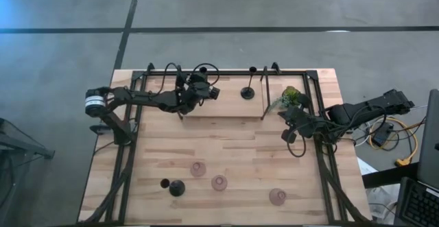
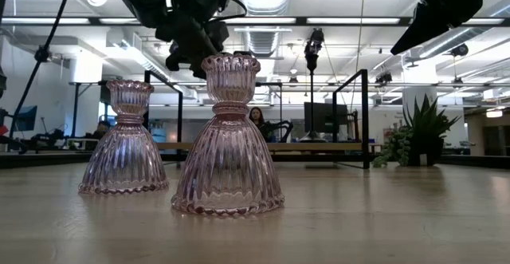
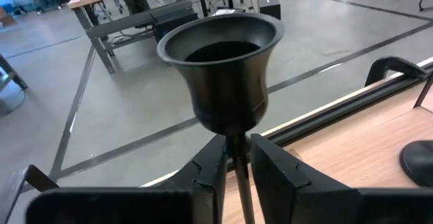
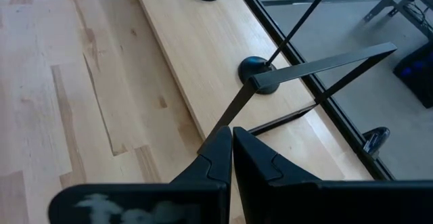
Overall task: Pick & Place candle stick holders
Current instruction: Put the top black candle holder on the shelf
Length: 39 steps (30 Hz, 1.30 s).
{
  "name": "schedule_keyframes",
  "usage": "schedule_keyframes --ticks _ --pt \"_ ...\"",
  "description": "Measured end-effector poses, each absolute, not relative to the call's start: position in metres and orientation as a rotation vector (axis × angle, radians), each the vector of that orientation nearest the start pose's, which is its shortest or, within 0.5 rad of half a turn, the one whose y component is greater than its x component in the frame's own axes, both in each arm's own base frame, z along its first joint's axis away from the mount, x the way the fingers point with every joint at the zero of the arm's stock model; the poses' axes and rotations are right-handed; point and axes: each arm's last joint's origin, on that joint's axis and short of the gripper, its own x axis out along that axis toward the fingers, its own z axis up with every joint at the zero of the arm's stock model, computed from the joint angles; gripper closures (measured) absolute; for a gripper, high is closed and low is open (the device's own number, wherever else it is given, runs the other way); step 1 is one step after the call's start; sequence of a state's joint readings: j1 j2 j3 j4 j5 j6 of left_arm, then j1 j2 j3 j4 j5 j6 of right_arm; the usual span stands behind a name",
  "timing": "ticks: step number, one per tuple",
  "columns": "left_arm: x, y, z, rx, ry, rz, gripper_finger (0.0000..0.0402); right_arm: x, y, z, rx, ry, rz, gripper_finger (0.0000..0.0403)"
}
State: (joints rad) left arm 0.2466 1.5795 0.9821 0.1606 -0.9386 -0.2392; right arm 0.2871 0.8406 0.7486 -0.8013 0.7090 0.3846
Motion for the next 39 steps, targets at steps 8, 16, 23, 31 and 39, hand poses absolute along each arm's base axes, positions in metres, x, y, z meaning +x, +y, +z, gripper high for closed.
schedule_keyframes --ticks 8,16,23,31,39 --pt "0.3195 0.1044 0.2429 0.001 0.334 1.196 0.0238 0.1488 0.0243 0.2675 -0.07 0.695 -0.532 0.0394" --pt "0.319 0.104 0.2422 0.11 0.413 1.183 0.0205 0.1488 0.0243 0.2675 -0.07 0.695 -0.532 0.0394" --pt "0.3159 0.1043 0.2437 0.19 0.461 1.234 0.0204 0.1488 0.0243 0.2675 -0.07 0.695 -0.532 0.0394" --pt "0.3128 0.1045 0.2444 0.207 0.469 1.285 0.0204 0.1488 0.0243 0.2674 -0.07 0.696 -0.532 0.0394" --pt "0.3127 0.1044 0.2445 0.219 0.479 1.282 0.0204 0.1488 0.0243 0.2674 -0.07 0.695 -0.532 0.0394"
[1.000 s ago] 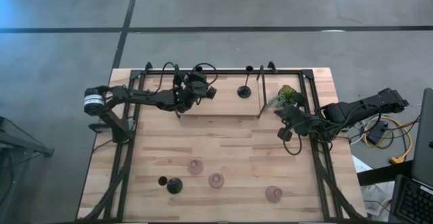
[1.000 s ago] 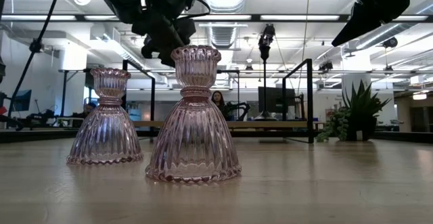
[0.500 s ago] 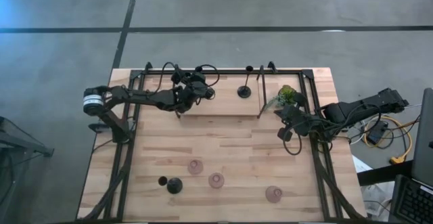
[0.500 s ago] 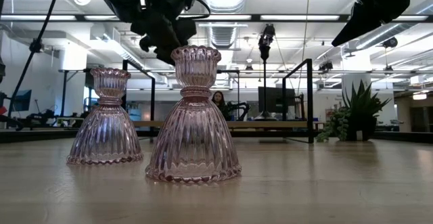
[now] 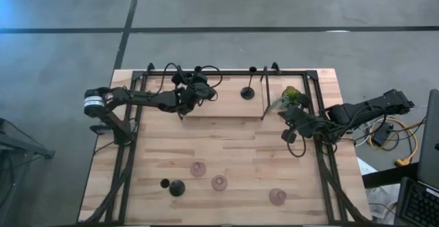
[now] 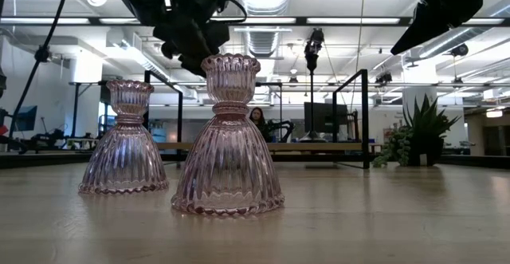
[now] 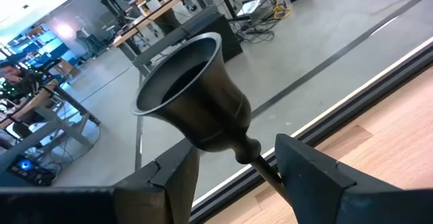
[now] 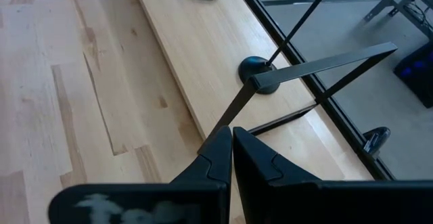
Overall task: Pick & Place candle stick holders
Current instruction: Put the top black candle holder on the shelf
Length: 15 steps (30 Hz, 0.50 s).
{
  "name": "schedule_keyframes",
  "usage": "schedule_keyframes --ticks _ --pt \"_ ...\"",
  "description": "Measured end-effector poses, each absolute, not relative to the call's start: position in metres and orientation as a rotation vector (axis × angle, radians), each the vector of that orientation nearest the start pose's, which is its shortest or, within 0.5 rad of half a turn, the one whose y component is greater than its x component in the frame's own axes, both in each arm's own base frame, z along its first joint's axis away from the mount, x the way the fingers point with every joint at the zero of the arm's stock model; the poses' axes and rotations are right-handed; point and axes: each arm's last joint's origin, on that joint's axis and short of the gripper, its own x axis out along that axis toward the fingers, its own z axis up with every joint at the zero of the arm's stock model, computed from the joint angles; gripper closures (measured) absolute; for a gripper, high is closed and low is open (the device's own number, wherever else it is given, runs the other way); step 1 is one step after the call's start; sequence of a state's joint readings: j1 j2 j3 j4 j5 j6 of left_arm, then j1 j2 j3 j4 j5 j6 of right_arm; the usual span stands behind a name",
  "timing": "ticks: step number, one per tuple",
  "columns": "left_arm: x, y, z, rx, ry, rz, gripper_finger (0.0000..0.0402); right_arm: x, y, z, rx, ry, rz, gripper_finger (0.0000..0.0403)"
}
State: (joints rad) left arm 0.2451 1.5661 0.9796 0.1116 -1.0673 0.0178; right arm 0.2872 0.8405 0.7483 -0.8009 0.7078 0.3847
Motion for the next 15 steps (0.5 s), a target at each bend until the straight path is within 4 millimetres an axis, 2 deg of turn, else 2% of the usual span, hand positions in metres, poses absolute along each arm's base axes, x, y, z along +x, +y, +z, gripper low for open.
schedule_keyframes --ticks 15 --pt "0.317 0.104 0.257 0.237 0.467 1.276 0.0204 0.149 0.024 0.267 -0.07 0.695 -0.532 0.0394"
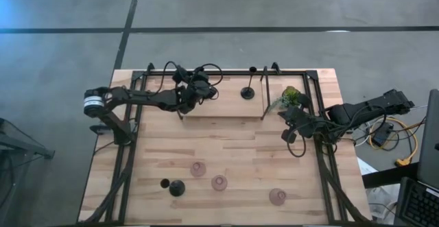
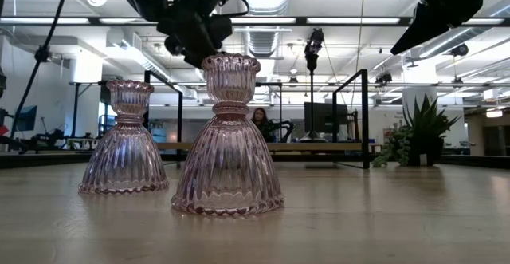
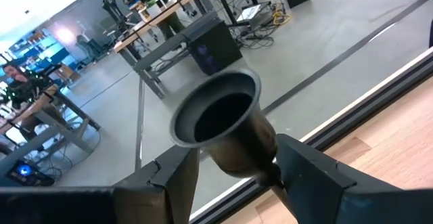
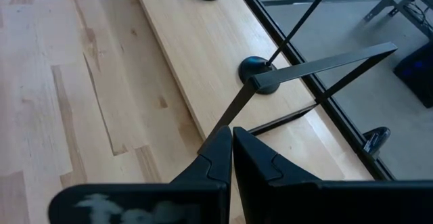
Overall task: Pick & Place candle stick holders
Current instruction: Put the top black candle holder on the shelf
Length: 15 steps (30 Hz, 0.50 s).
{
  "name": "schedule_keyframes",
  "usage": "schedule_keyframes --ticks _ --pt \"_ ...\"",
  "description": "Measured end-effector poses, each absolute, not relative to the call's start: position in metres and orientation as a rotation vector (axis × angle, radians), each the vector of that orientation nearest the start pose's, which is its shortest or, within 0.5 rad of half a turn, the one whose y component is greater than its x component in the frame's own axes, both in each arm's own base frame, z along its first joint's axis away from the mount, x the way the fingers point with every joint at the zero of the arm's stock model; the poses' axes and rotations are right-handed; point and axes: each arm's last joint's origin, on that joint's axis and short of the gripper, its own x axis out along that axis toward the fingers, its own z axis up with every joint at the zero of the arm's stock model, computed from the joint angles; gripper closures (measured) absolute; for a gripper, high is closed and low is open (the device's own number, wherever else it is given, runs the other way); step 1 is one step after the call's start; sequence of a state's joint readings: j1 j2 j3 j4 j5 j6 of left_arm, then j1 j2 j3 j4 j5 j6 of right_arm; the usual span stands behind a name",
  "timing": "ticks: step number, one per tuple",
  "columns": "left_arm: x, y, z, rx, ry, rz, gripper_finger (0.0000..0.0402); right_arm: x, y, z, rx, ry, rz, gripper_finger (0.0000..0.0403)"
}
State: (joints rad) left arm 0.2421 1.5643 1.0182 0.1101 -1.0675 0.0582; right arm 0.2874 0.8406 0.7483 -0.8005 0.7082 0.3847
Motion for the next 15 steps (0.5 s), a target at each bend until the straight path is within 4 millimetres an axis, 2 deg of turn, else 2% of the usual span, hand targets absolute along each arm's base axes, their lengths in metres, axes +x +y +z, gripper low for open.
schedule_keyframes --ticks 8,15 --pt "0.31 0.101 0.272 0.242 0.447 1.272 0.0204 0.149 0.024 0.267 -0.07 0.695 -0.532 0.0394" --pt "0.307 0.1 0.27 0.249 0.469 1.269 0.0204 0.149 0.024 0.267 -0.07 0.694 -0.532 0.0394"
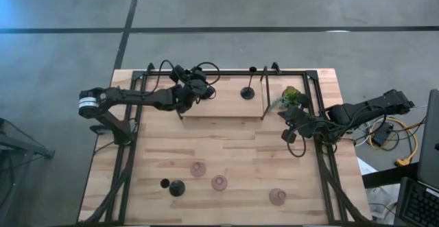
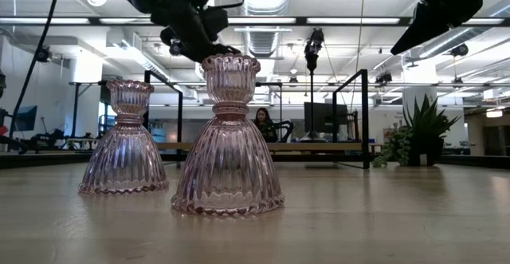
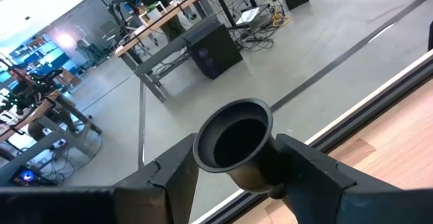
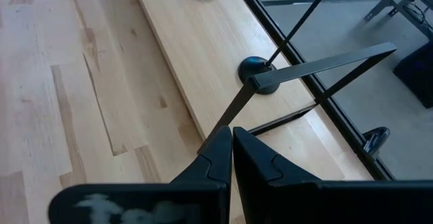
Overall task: Pick & Place candle stick holders
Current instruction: Put the top black candle holder on the shelf
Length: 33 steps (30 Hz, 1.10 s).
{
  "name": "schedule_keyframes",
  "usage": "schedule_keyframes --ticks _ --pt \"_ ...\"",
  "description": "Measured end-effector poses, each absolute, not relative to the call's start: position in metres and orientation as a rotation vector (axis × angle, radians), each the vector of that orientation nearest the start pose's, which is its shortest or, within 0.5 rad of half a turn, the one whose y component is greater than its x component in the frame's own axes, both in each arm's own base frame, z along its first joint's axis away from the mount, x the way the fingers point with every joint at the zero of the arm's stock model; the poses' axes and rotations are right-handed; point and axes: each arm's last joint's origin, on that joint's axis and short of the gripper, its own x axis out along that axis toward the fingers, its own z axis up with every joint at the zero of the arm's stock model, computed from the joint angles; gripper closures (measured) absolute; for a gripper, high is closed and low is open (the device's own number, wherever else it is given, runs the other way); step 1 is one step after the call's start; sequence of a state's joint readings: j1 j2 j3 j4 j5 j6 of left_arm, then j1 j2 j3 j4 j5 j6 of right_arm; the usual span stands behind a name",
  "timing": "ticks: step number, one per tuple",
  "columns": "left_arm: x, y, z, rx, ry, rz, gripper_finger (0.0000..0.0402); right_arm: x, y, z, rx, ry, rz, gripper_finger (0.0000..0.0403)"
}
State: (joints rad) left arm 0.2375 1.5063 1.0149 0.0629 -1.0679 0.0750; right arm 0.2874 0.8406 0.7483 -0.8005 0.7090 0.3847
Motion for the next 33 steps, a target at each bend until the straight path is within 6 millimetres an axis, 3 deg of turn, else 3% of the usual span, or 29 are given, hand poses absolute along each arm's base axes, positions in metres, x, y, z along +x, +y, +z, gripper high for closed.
schedule_keyframes --ticks 33 --pt "0.3057 0.1012 0.273 0.341 0.536 1.268 0.0204 0.1491 0.0244 0.2676 -0.071 0.693 -0.531 0.0394"
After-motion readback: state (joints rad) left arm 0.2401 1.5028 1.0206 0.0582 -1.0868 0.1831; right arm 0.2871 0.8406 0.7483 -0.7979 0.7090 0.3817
